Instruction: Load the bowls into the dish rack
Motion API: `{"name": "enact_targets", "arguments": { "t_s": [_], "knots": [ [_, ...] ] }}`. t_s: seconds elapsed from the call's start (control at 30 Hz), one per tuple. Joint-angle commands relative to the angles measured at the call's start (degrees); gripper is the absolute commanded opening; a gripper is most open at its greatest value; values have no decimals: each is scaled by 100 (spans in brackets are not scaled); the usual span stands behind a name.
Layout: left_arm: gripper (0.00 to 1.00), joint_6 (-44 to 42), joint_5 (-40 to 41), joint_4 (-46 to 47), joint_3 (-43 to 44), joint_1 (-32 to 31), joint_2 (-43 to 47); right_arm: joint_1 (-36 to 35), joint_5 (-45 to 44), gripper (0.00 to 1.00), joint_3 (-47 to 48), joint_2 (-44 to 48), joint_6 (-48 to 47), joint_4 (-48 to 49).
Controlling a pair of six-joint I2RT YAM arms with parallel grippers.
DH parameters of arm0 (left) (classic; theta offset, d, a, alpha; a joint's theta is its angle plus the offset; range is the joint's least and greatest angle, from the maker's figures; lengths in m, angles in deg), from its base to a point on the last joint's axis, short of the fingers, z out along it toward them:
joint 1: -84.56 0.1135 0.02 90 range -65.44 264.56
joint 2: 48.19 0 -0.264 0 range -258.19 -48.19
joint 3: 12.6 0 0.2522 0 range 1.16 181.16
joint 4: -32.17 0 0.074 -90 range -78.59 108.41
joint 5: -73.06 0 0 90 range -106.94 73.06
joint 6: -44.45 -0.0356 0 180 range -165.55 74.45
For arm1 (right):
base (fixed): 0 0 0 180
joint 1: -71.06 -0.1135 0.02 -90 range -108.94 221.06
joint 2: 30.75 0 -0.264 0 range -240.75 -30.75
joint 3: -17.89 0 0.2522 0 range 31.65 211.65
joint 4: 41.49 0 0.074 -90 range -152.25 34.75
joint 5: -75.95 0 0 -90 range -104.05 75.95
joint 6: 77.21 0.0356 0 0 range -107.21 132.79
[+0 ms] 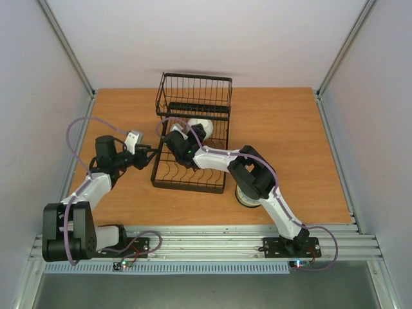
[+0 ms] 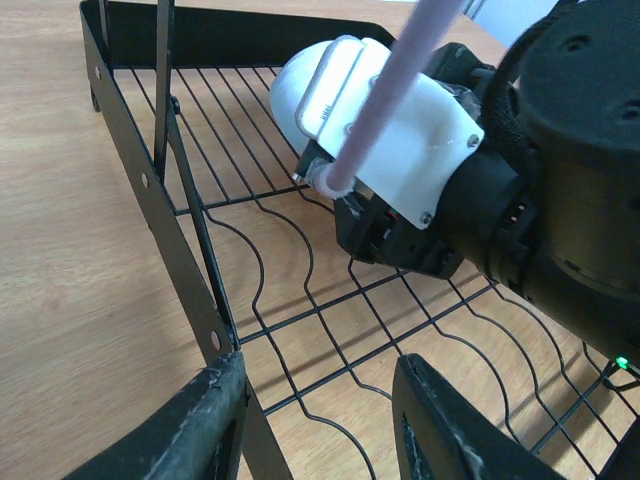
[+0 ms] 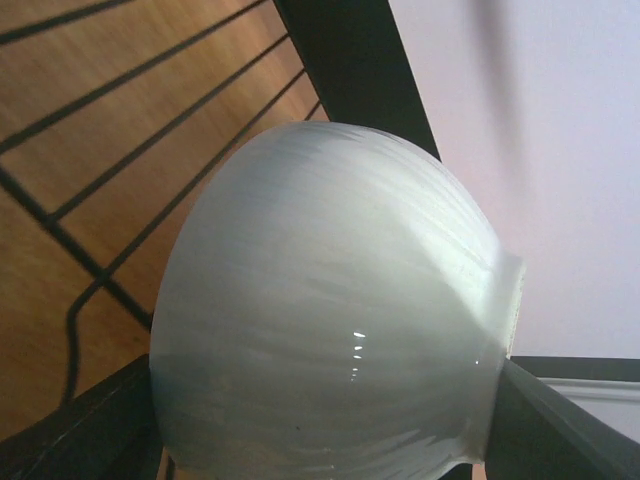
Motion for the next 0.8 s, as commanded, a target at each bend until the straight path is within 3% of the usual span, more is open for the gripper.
{"name": "enact_targets", "arguments": {
  "t_s": [0.0,0.27,0.47,0.57,0.67,0.77],
  "knots": [
    [42,-147,-34,336,-70,-1,100,137,-509,1,364,-164,-172,64],
    [42,-145,-89,347,-54,-5,43,212,-1034,1,384,-278,-627,470],
    [42,-148,-106,330,-63,-1,75,358,-830,3,696,-300,559,-1008],
    [42,-152,-115,336,-67,-2,61,365,-772,19,702,-296,896,-1335],
    [42,-148,-90,352,-81,-3,79,363,-633,55,692,-266,1246,-1677],
    [42,-146,-78,361,-95,-2,107,368,-520,76,604,-195,1472,-1809]
  ]
}}
